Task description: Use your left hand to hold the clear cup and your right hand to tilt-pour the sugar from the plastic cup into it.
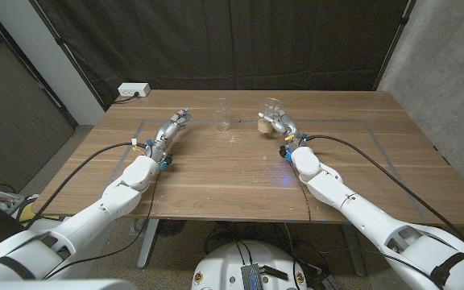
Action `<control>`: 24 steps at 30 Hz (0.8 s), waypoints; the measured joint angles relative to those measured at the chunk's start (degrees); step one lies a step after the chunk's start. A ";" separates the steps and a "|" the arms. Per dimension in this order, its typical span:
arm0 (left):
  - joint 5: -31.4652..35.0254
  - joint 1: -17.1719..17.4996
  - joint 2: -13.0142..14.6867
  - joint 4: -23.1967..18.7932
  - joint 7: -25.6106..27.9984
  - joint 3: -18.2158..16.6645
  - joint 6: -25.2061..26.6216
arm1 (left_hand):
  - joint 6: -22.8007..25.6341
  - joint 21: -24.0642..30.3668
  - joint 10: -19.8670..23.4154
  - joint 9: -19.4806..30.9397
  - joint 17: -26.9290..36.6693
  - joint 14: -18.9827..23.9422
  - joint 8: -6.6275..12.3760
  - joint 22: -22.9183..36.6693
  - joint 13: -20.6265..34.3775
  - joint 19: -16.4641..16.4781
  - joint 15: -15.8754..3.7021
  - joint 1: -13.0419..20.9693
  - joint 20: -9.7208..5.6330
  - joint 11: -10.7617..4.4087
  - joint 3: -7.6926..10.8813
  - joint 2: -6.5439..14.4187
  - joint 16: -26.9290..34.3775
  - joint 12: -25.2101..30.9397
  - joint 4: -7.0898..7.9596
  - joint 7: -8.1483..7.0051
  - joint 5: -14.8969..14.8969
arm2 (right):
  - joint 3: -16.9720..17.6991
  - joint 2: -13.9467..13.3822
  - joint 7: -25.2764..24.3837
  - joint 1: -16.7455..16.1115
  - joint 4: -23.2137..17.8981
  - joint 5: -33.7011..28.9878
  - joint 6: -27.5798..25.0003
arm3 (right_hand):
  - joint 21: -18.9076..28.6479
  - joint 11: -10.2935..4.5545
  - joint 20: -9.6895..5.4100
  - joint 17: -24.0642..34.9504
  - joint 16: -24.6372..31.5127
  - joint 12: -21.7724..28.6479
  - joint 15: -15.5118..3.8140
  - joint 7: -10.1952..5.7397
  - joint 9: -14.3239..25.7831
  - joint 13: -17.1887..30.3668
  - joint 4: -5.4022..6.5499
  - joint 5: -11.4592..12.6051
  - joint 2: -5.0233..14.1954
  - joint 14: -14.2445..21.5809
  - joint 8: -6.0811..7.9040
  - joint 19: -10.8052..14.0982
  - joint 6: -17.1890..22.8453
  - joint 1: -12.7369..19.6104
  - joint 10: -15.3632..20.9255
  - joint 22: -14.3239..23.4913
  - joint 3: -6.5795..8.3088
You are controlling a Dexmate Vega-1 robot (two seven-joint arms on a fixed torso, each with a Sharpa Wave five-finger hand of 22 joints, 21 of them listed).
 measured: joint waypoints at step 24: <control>5.11 -0.24 1.74 -2.90 4.72 1.91 2.22 | -0.50 0.00 -0.10 0.00 -0.01 0.65 0.00 0.00 0.47 0.62 -0.21 3.15 -0.62 -1.19 -0.40 -1.99 0.00 0.00 -3.24 0.43 -0.24 | 4.28 -4.23 2.52 -5.04 -9.80 1.70 2.26 | 1.53 -0.70 -1.33 -2.12 -1.74 1.10 0.08 -0.31 1.61 -0.56 0.81 0.00 -0.23 4.44 2.39 2.75 3.17 -0.23 5.26 -0.27 0.17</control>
